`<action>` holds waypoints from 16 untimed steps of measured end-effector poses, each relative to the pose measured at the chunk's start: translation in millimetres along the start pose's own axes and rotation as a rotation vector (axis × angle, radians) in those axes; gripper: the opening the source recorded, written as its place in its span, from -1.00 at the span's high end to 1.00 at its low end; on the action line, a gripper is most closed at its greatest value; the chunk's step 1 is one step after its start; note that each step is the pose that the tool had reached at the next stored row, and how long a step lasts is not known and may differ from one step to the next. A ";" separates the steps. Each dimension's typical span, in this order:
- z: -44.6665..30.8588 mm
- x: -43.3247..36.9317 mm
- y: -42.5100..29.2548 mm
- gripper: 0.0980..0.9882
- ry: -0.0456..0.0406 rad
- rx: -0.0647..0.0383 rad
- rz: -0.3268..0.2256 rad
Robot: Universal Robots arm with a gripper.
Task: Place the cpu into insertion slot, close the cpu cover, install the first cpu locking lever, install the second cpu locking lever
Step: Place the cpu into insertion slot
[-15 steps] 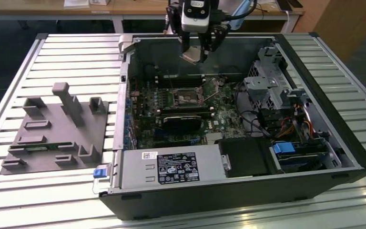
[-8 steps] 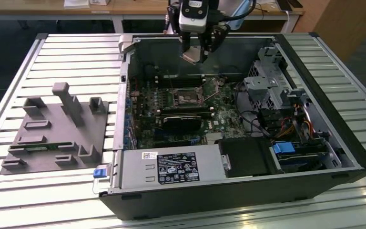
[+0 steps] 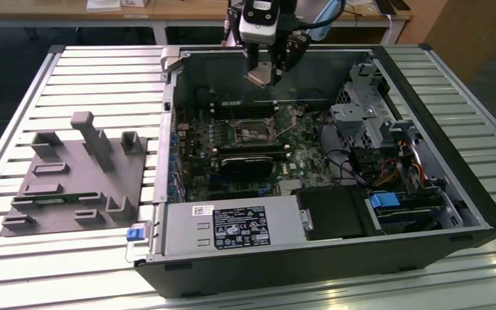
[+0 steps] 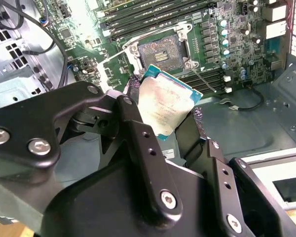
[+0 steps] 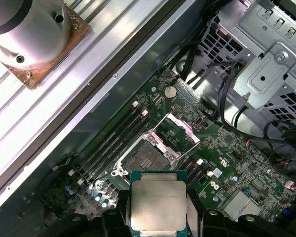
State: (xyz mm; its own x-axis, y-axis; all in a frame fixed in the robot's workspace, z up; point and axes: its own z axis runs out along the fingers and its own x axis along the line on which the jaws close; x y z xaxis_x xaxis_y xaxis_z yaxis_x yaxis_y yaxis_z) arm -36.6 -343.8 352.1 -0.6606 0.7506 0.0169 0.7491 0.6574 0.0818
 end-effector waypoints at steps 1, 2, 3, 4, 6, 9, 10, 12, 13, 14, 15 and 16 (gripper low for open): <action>0.0 0.0 0.0 0.00 -0.0005 0.000 0.006; 0.1 0.0 0.0 0.00 -0.0010 0.000 0.011; 0.2 0.0 0.0 0.00 -0.0014 0.000 0.017; 0.2 0.0 0.0 0.00 -0.0019 0.000 0.022; 0.4 0.1 0.0 0.00 -0.0028 -0.001 0.034; 0.5 0.1 0.1 0.00 -0.0042 -0.001 0.050; 0.6 0.1 0.1 0.00 -0.0046 -0.001 0.056; 0.7 0.2 0.1 0.00 -0.0055 -0.001 0.067; 0.8 0.2 0.1 0.00 -0.0060 -0.001 0.072; 0.9 0.2 0.1 0.00 -0.0065 -0.001 0.078; 1.0 0.2 0.2 0.00 -0.0069 -0.001 0.084; 1.0 0.3 0.2 0.00 -0.0074 -0.001 0.090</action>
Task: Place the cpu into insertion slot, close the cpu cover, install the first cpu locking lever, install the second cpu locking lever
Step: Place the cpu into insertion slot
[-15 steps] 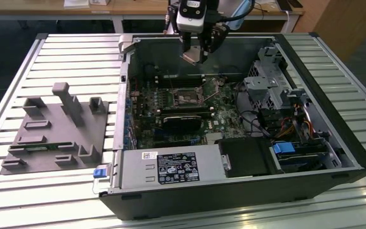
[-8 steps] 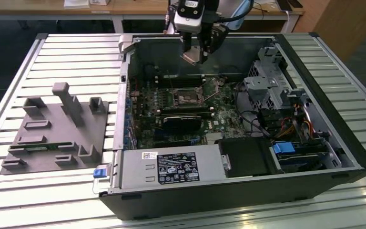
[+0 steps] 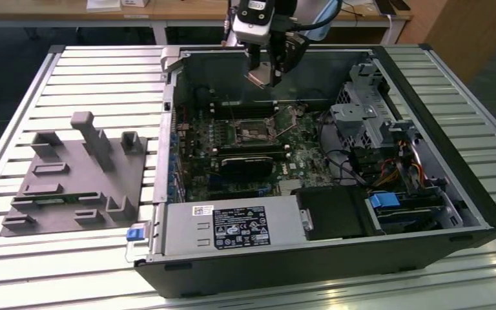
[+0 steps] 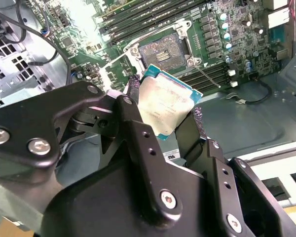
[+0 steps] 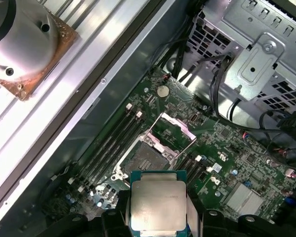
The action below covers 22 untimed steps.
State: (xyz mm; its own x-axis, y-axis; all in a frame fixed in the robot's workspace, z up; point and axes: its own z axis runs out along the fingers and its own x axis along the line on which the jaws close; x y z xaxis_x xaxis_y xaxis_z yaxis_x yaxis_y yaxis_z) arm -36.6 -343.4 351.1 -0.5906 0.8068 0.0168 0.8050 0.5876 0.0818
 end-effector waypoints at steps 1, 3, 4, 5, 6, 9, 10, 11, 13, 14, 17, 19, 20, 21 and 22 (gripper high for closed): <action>0.1 0.0 0.0 0.00 -0.0005 0.000 0.006; 0.2 0.1 0.0 0.00 -0.0015 0.000 0.018; 0.3 0.1 0.1 0.00 -0.0019 0.000 0.024; 0.3 0.1 0.1 0.00 -0.0024 0.000 0.029; 0.4 0.2 0.1 0.00 -0.0029 -0.001 0.035; 0.6 0.3 0.1 0.00 -0.0043 -0.001 0.053; 0.6 0.3 0.2 0.00 -0.0048 -0.001 0.058; 0.7 0.3 0.2 0.00 -0.0053 -0.001 0.064; 0.9 0.4 0.2 0.00 -0.0063 -0.001 0.076; 1.0 0.4 0.2 0.00 -0.0068 -0.001 0.082; 1.2 0.5 0.3 0.00 -0.0084 -0.002 0.101; 1.4 0.6 0.3 0.00 -0.0096 -0.002 0.115; 1.5 0.6 0.4 0.00 -0.0103 -0.002 0.123; 1.7 0.7 0.4 0.00 -0.0111 -0.002 0.132; 1.9 0.8 0.4 0.00 -0.0120 -0.002 0.143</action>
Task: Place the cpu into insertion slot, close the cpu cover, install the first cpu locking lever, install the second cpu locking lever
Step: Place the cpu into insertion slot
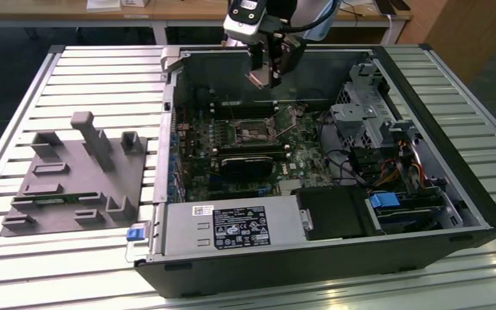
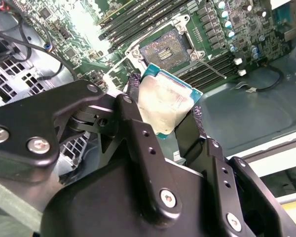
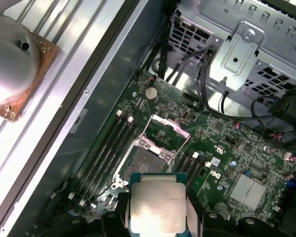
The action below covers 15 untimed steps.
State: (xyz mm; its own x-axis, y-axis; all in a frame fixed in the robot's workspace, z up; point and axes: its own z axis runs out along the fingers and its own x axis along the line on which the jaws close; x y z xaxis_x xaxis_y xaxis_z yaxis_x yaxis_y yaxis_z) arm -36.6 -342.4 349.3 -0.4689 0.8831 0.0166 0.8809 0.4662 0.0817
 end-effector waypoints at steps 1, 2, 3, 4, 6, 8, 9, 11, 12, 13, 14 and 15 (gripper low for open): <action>0.2 0.0 0.0 0.00 -0.0009 0.000 0.011; 0.5 0.0 0.0 0.00 -0.0019 0.000 0.024; 0.7 0.1 0.0 0.00 -0.0031 -0.001 0.038; 0.9 0.1 0.0 0.00 -0.0042 -0.001 0.051; 1.4 0.1 -0.1 0.00 -0.0066 -0.001 0.080; 1.9 0.1 -0.1 0.00 -0.0090 -0.002 0.109; 2.1 0.1 -0.1 0.00 -0.0103 -0.002 0.125; 2.7 0.0 -0.1 0.00 -0.0129 -0.003 0.158; 3.0 0.1 -0.2 0.00 -0.0143 -0.003 0.174; 3.4 0.0 -0.2 0.00 -0.0156 -0.003 0.190; 3.7 0.0 -0.2 0.00 -0.0168 -0.003 0.205; 4.0 0.1 -0.3 0.00 -0.0179 -0.004 0.219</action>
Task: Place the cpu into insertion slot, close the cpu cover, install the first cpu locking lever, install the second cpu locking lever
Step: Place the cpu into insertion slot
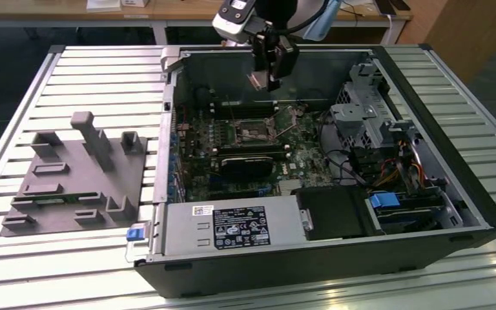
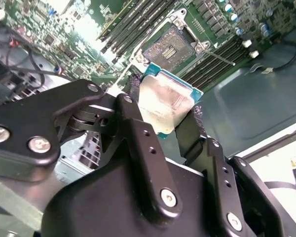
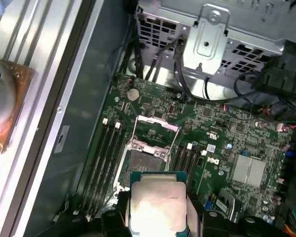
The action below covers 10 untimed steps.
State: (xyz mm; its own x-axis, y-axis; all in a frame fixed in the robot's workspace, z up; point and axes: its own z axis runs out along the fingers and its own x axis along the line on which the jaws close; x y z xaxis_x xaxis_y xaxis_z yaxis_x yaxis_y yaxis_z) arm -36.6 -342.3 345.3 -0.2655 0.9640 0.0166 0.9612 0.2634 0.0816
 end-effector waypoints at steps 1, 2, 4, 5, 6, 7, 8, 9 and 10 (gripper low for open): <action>0.3 0.0 0.0 0.00 -0.0011 0.000 0.014; 0.7 0.0 -0.1 0.00 -0.0024 0.000 0.028; 1.3 0.0 -0.1 0.00 -0.0047 -0.001 0.057; 1.7 0.0 -0.2 0.00 -0.0058 -0.001 0.071; 2.1 0.0 -0.2 0.00 -0.0068 -0.001 0.082; 2.5 0.0 -0.2 0.00 -0.0076 -0.001 0.093; 3.0 0.0 -0.2 0.00 -0.0082 -0.001 0.103; 3.5 0.0 -0.3 0.00 -0.0088 0.000 0.113; 3.9 0.0 -0.4 0.00 -0.0093 0.002 0.122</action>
State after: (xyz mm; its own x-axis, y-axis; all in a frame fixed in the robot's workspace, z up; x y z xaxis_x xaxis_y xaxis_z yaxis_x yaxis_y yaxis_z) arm -36.7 -342.2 341.4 -0.1459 0.9892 0.0171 0.9865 0.1441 0.0780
